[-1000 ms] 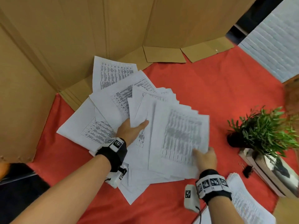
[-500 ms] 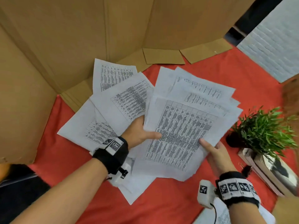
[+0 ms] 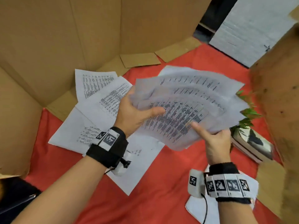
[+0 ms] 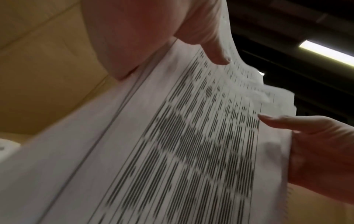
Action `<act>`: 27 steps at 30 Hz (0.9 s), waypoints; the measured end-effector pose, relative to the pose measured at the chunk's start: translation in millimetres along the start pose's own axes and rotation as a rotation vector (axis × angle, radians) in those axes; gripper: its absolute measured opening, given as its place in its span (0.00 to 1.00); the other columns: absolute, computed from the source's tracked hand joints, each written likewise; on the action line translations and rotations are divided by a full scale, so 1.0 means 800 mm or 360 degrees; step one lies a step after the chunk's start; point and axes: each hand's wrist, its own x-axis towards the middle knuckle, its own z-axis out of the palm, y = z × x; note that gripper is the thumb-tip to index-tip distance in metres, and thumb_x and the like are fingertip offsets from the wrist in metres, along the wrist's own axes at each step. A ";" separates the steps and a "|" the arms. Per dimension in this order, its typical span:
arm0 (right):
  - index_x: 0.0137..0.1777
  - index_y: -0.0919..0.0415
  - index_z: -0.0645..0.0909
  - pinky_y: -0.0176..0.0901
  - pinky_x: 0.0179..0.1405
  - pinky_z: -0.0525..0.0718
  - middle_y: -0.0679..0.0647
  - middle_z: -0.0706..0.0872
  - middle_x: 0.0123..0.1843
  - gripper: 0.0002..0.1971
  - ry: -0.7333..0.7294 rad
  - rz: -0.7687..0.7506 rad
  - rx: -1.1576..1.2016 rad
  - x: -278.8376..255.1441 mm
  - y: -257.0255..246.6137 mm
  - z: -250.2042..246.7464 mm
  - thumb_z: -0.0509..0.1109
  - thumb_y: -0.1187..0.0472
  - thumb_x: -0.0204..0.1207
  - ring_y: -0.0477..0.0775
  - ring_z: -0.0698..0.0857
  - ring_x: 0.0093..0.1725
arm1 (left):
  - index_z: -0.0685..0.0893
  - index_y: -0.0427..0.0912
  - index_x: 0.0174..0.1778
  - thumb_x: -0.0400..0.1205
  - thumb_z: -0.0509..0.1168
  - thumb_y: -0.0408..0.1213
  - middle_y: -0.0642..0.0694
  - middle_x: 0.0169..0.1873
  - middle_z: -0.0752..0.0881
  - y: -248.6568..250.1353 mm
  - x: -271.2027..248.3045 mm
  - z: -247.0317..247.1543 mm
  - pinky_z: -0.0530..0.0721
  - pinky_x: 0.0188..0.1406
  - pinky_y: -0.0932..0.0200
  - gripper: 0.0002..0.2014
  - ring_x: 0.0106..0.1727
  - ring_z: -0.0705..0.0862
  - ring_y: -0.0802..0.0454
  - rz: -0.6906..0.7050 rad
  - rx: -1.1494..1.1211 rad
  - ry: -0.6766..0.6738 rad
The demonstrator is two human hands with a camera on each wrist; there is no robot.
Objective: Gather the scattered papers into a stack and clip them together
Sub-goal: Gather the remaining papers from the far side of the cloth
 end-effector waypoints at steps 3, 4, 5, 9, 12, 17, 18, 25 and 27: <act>0.58 0.62 0.85 0.49 0.56 0.87 0.53 0.93 0.54 0.21 -0.0084 0.0160 0.0139 -0.020 0.030 0.011 0.81 0.72 0.65 0.52 0.91 0.54 | 0.84 0.37 0.55 0.63 0.85 0.38 0.44 0.52 0.91 -0.020 -0.010 0.000 0.87 0.60 0.45 0.27 0.56 0.90 0.48 -0.0099 0.0167 0.0000; 0.59 0.60 0.85 0.48 0.57 0.87 0.50 0.93 0.53 0.22 -0.0094 0.0195 0.0140 -0.025 0.036 0.019 0.78 0.77 0.67 0.50 0.91 0.55 | 0.85 0.32 0.52 0.66 0.84 0.34 0.49 0.45 0.92 -0.024 -0.014 0.003 0.88 0.55 0.53 0.23 0.49 0.91 0.55 -0.0110 0.0197 -0.0019; 0.58 0.58 0.85 0.47 0.57 0.87 0.46 0.94 0.51 0.22 -0.0095 0.0213 0.0132 -0.029 0.039 0.023 0.76 0.80 0.68 0.48 0.91 0.54 | 0.85 0.27 0.48 0.69 0.81 0.31 0.52 0.39 0.92 -0.025 -0.016 0.007 0.87 0.50 0.59 0.18 0.43 0.90 0.59 -0.0107 0.0218 -0.0025; 0.60 0.59 0.82 0.45 0.57 0.86 0.48 0.92 0.53 0.22 0.0048 0.0258 0.0122 -0.035 0.049 0.017 0.79 0.75 0.68 0.48 0.90 0.56 | 0.89 0.32 0.53 0.74 0.78 0.33 0.36 0.49 0.92 -0.025 -0.014 0.013 0.89 0.53 0.49 0.14 0.52 0.91 0.44 -0.0162 0.0196 0.0109; 0.72 0.58 0.71 0.46 0.69 0.79 0.55 0.82 0.67 0.45 0.0274 0.0353 -0.0117 -0.044 0.069 -0.006 0.84 0.49 0.54 0.52 0.82 0.67 | 0.88 0.34 0.57 0.75 0.76 0.29 0.39 0.52 0.92 -0.018 -0.012 0.011 0.88 0.60 0.48 0.15 0.56 0.91 0.45 -0.0203 -0.0021 0.0146; 0.77 0.56 0.72 0.62 0.77 0.72 0.59 0.82 0.73 0.40 0.0235 0.0923 0.0598 -0.080 0.099 -0.028 0.83 0.56 0.64 0.61 0.79 0.74 | 0.82 0.35 0.69 0.74 0.77 0.32 0.36 0.65 0.86 -0.031 -0.016 0.001 0.77 0.72 0.36 0.27 0.69 0.83 0.39 -0.0470 -0.0611 0.0078; 0.77 0.57 0.73 0.62 0.78 0.71 0.61 0.82 0.74 0.33 0.0187 0.0986 0.0821 -0.086 0.101 -0.030 0.78 0.59 0.71 0.62 0.78 0.75 | 0.80 0.36 0.71 0.74 0.77 0.35 0.36 0.67 0.84 -0.036 -0.019 0.002 0.76 0.73 0.35 0.29 0.71 0.81 0.38 -0.0574 -0.0696 0.0006; 0.64 0.69 0.82 0.42 0.47 0.89 0.64 0.90 0.60 0.14 0.0252 0.0831 0.0568 -0.089 0.072 -0.060 0.69 0.66 0.80 0.56 0.91 0.56 | 0.80 0.34 0.70 0.68 0.80 0.36 0.39 0.62 0.88 -0.081 -0.040 -0.029 0.83 0.63 0.45 0.33 0.62 0.87 0.41 -0.0921 -0.0551 0.0157; 0.60 0.65 0.85 0.41 0.46 0.89 0.60 0.92 0.55 0.10 0.0148 0.0751 0.0432 -0.093 0.061 -0.077 0.69 0.66 0.81 0.57 0.91 0.55 | 0.83 0.37 0.65 0.67 0.81 0.37 0.42 0.57 0.89 -0.084 -0.035 -0.045 0.81 0.61 0.47 0.29 0.60 0.87 0.41 -0.0916 -0.0197 0.0132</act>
